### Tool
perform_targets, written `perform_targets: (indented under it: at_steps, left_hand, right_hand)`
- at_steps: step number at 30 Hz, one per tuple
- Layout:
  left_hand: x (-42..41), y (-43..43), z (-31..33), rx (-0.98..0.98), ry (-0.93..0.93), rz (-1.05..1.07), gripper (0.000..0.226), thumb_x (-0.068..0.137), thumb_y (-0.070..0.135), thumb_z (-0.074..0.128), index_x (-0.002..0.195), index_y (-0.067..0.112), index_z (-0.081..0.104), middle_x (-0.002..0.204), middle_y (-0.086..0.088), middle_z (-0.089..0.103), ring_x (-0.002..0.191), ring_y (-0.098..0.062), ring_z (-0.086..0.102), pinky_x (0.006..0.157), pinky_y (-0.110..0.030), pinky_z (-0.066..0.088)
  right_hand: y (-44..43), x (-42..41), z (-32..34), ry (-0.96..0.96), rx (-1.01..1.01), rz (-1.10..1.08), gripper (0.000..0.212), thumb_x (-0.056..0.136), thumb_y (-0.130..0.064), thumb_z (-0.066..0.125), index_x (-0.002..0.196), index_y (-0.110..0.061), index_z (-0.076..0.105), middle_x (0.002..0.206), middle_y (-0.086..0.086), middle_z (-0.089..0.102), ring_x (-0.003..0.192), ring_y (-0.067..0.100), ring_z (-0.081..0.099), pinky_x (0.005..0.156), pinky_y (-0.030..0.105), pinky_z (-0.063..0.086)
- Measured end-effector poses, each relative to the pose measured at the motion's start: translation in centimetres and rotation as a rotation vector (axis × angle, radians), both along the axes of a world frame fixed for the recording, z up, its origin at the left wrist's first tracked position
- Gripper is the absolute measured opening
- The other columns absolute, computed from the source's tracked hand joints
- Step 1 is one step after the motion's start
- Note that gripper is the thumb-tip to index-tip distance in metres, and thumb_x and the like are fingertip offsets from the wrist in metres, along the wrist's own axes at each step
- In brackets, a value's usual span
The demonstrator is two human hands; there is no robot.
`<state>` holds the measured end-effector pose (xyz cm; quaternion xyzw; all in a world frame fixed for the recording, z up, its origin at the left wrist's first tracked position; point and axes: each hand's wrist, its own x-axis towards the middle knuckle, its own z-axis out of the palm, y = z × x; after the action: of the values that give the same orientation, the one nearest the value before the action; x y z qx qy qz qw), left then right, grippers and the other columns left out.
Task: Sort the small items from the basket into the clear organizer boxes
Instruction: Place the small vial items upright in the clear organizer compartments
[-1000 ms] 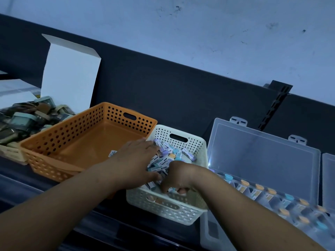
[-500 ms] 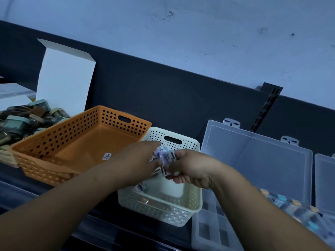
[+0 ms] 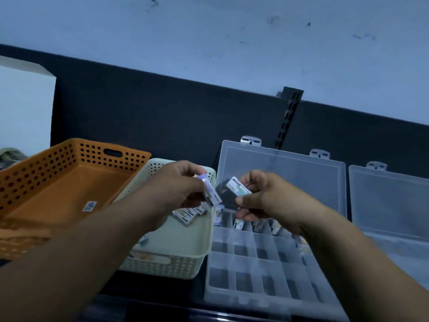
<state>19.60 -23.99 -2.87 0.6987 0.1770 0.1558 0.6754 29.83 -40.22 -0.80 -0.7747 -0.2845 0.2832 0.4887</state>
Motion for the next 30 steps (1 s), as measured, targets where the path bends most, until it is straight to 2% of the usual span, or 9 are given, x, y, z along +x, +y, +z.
perform_targets:
  at_steps: [3,6,10,14,16,19,22,26,30]
  left_hand:
    - [1.0,-2.0,0.4,0.005,-0.001,-0.075,0.011,0.089,0.001,0.058,0.097,0.007,0.063,0.078,-0.014,0.069,0.06,-0.014,0.065,0.056,-0.023,0.053]
    - [2.0,-4.0,0.7,0.031,0.008,-0.116,0.01,0.089,-0.001,0.055,0.092,0.006,0.062,0.082,-0.019,0.072,0.065,-0.019,0.068,0.055,-0.023,0.052]
    - [3.5,-6.5,0.6,0.105,0.008,-0.177,0.009,0.088,0.001,0.058,0.087,0.008,0.064,0.079,-0.016,0.072,0.07,-0.019,0.065,0.055,-0.022,0.051]
    - [4.7,-8.7,0.1,0.268,0.016,-0.202,0.014,0.085,-0.001,0.062,0.086,0.012,0.067,0.073,-0.01,0.067,0.061,-0.014,0.059,0.053,-0.017,0.047]
    - [5.4,-9.5,-0.4,0.416,0.025,-0.192,0.014,0.084,0.003,0.066,0.084,0.017,0.067,0.071,-0.005,0.067,0.06,-0.013,0.057,0.051,-0.016,0.041]
    - [6.2,-10.3,-1.1,0.625,0.029,-0.176,0.01,0.084,0.011,0.068,0.083,0.021,0.065,0.073,0.003,0.069,0.059,-0.01,0.058,0.049,-0.015,0.041]
    - [6.5,-10.0,-1.6,0.819,0.047,-0.154,0.012,0.085,0.019,0.067,0.075,0.024,0.064,0.069,0.007,0.066,0.055,-0.001,0.054,0.05,-0.018,0.036]
    - [6.6,-9.5,-1.9,0.899,0.085,-0.147,0.014,0.082,0.015,0.067,0.072,0.025,0.066,0.067,0.01,0.062,0.06,-0.001,0.055,0.054,-0.018,0.039]
    - [6.6,-9.3,-2.3,0.95,0.108,-0.147,0.008,0.082,0.018,0.067,0.08,0.025,0.069,0.075,0.012,0.063,0.069,0.001,0.056,0.055,-0.015,0.037]
  right_hand:
    - [-3.3,1.0,1.0,-0.129,-0.006,-0.062,0.017,0.085,0.004,0.066,0.094,-0.004,0.055,0.072,0.013,0.065,0.056,0.017,0.063,0.053,0.023,0.053]
    - [-6.5,2.1,1.5,-0.208,0.008,-0.095,0.009,0.086,0.002,0.064,0.086,-0.005,0.06,0.071,0.013,0.068,0.064,0.02,0.063,0.07,0.032,0.056]
    - [-10.1,3.3,1.5,-0.235,-0.079,-0.123,0.018,0.093,0.0,0.056,0.09,-0.011,0.069,0.084,0.007,0.075,0.08,0.017,0.071,0.08,0.027,0.057]
    - [-12.1,4.1,0.5,-0.427,-0.239,-0.146,0.017,0.086,-0.007,0.069,0.089,-0.024,0.065,0.075,-0.005,0.067,0.062,0.005,0.063,0.059,0.022,0.05]
    - [-12.2,4.3,-0.2,-0.55,-0.325,-0.144,0.017,0.081,-0.014,0.075,0.083,-0.024,0.062,0.071,-0.006,0.062,0.058,0.009,0.055,0.053,0.026,0.047]
    - [-11.8,4.2,-1.3,-0.643,-0.366,-0.091,0.015,0.083,-0.014,0.072,0.081,-0.024,0.061,0.075,-0.006,0.063,0.066,0.014,0.059,0.062,0.027,0.05]
    - [-10.6,4.1,-2.9,-0.751,-0.391,-0.028,0.011,0.087,-0.014,0.066,0.094,-0.022,0.065,0.087,-0.003,0.064,0.078,0.015,0.058,0.066,0.025,0.044]
    - [-9.3,4.3,-5.0,-0.851,-0.427,0.04,0.014,0.085,-0.015,0.065,0.097,-0.022,0.066,0.096,0.001,0.065,0.091,0.019,0.057,0.075,0.026,0.043]
    - [-8.8,4.9,-6.4,-0.869,-0.472,0.07,0.016,0.084,-0.014,0.064,0.095,-0.026,0.066,0.098,-0.001,0.064,0.094,0.018,0.056,0.069,0.026,0.037]
